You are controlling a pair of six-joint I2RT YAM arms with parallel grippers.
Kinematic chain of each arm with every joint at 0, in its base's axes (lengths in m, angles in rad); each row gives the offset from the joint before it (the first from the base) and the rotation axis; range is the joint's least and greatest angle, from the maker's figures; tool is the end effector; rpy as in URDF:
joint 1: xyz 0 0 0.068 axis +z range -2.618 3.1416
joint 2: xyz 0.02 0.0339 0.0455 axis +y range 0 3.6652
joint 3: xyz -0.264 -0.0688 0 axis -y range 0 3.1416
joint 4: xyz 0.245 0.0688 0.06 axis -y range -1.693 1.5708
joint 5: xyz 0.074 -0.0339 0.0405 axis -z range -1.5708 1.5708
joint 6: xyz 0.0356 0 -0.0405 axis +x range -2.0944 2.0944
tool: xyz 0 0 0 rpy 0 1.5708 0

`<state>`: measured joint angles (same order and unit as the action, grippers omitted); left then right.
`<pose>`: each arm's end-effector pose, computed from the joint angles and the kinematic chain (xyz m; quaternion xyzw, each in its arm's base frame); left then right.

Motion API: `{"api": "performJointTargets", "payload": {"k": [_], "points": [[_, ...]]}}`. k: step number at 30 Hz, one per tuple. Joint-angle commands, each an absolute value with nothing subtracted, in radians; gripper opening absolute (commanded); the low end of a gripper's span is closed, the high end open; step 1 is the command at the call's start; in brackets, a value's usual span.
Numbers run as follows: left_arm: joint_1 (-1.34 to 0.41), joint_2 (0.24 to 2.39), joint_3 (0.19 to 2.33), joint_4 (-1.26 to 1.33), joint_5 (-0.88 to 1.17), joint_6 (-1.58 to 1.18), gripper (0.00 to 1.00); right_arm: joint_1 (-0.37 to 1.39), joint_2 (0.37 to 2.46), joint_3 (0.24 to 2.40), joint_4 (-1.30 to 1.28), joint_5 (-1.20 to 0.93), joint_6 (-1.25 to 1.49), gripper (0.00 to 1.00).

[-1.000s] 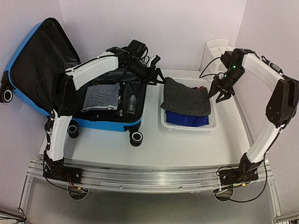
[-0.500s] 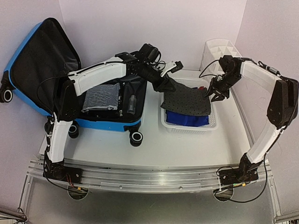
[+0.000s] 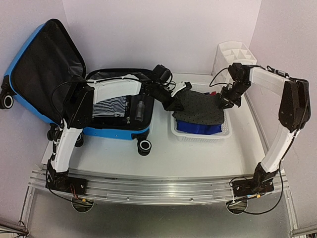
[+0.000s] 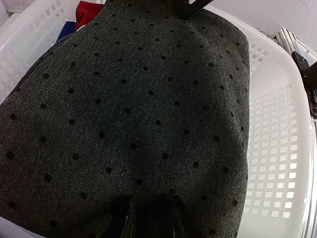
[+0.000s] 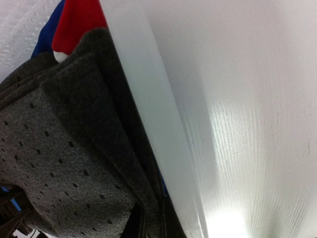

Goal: Open, take out, and arrange the luggage

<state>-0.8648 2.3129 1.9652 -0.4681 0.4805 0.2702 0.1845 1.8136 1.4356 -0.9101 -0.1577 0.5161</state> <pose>0.3259 -0.4076 0.2041 0.5593 0.7142 -0.3164 0.2775 0.3566 0.0722 0.2303 0.1519 0.9752 0.1214 0.1051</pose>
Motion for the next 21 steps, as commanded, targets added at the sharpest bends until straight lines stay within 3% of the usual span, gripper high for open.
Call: {"api": "performJointTargets", "payload": {"k": [1, 8, 13, 16, 21], "points": [[-0.880, 2.357, 1.948, -0.528, 0.416, 0.230, 0.21, 0.180, 1.854, 1.499, -0.903, -0.064, 0.481, 0.03], [-0.881, 2.353, 1.941, -0.602, 0.390, 0.274, 0.22, 0.180, 1.890, 1.530, -0.932, 0.027, 0.459, 0.04], [-0.880, 2.358, 1.949, -0.631, 0.344, 0.397, 0.25, 0.188, 1.862, 1.527, -0.949, 0.009, 0.451, 0.19], [-0.881, 2.330, 2.001, -0.679, 0.405, 0.483, 0.32, 0.188, 1.812, 1.589, -0.972, 0.009, 0.442, 0.30], [-0.898, 2.247, 2.095, -0.682, 0.510, 0.602, 0.45, 0.202, 1.739, 1.698, -1.005, 0.008, 0.441, 0.32]]}}
